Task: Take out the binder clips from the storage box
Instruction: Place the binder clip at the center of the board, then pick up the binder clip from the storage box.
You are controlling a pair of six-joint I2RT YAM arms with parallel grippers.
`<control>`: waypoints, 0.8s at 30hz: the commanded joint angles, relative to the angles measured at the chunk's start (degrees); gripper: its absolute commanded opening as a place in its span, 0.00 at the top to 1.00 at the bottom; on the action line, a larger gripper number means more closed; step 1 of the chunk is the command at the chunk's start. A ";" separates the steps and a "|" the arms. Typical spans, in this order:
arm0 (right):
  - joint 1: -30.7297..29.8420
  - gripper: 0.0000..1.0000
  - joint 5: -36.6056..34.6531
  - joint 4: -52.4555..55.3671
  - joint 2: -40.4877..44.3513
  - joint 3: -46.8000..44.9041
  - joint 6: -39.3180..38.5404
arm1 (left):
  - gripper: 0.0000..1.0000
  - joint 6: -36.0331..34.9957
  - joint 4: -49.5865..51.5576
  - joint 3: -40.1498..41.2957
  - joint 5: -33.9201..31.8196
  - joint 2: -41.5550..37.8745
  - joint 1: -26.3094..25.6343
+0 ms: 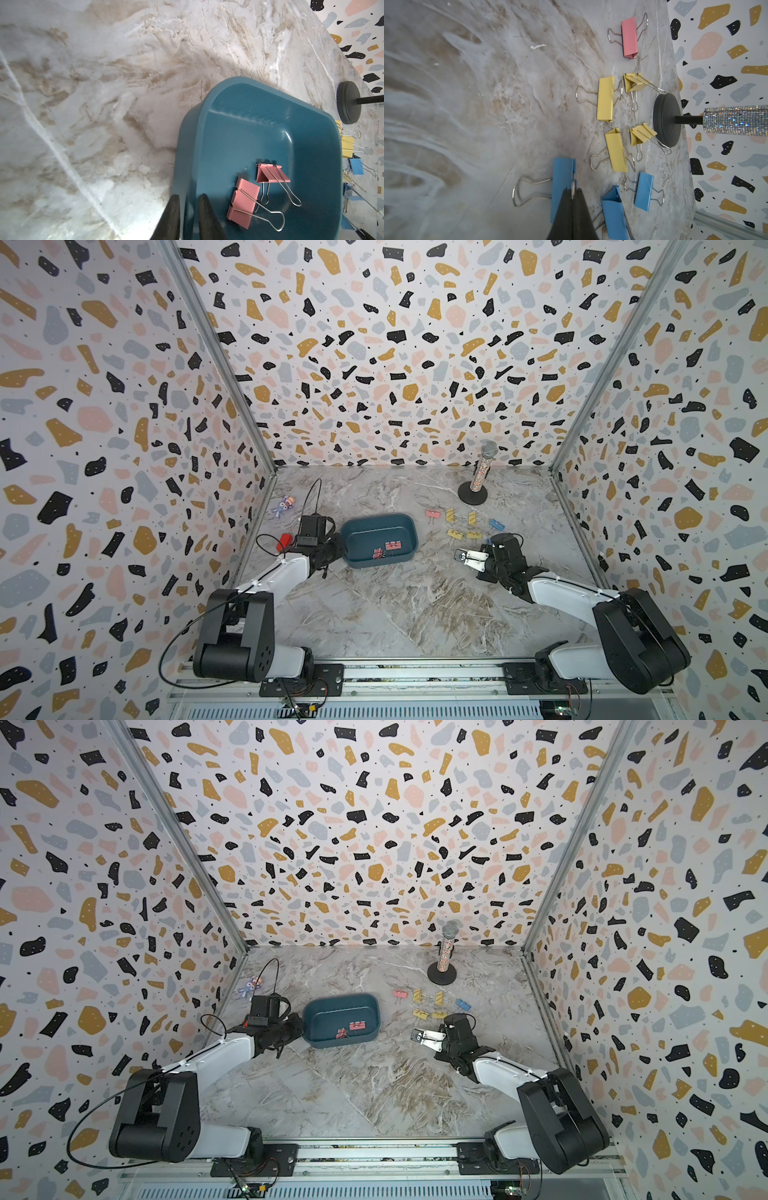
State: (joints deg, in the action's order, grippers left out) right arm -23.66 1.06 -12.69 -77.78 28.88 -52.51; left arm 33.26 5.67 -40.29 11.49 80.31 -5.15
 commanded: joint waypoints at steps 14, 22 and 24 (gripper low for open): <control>0.90 0.98 1.04 -3.75 -1.41 -1.28 2.41 | 0.79 -0.21 -1.63 0.74 -0.02 -0.51 0.14; 0.90 0.85 0.81 -3.67 -1.98 -1.32 2.67 | 0.79 -0.18 -1.63 0.77 0.12 -0.74 0.14; 0.90 0.82 0.79 -3.60 -2.04 -1.32 2.93 | 0.79 -0.19 -1.63 0.75 0.20 -0.79 0.14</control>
State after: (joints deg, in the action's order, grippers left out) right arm -22.87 1.72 -16.69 -79.64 27.90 -50.54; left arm 33.26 5.67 -40.23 11.51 80.31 -5.15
